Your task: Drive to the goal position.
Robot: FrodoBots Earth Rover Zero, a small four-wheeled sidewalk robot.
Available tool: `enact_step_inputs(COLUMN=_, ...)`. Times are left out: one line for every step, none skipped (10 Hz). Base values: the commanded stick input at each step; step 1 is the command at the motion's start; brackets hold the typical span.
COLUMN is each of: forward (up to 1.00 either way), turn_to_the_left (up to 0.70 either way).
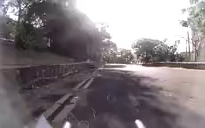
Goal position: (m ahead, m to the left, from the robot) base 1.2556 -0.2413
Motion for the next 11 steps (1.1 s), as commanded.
enact_step_inputs(forward=0.7, turn_to_the_left=0.0)
enact_step_inputs(forward=0.7, turn_to_the_left=-0.01)
enact_step_inputs(forward=0.7, turn_to_the_left=-0.02)
enact_step_inputs(forward=0.7, turn_to_the_left=-0.03)
enact_step_inputs(forward=0.7, turn_to_the_left=-0.04)
enact_step_inputs(forward=0.7, turn_to_the_left=-0.05)
enact_step_inputs(forward=0.7, turn_to_the_left=-0.09)
enact_step_inputs(forward=0.7, turn_to_the_left=-0.15)
enact_step_inputs(forward=0.7, turn_to_the_left=-0.2)
enact_step_inputs(forward=0.7, turn_to_the_left=-0.26)
enact_step_inputs(forward=0.7, turn_to_the_left=-0.32)
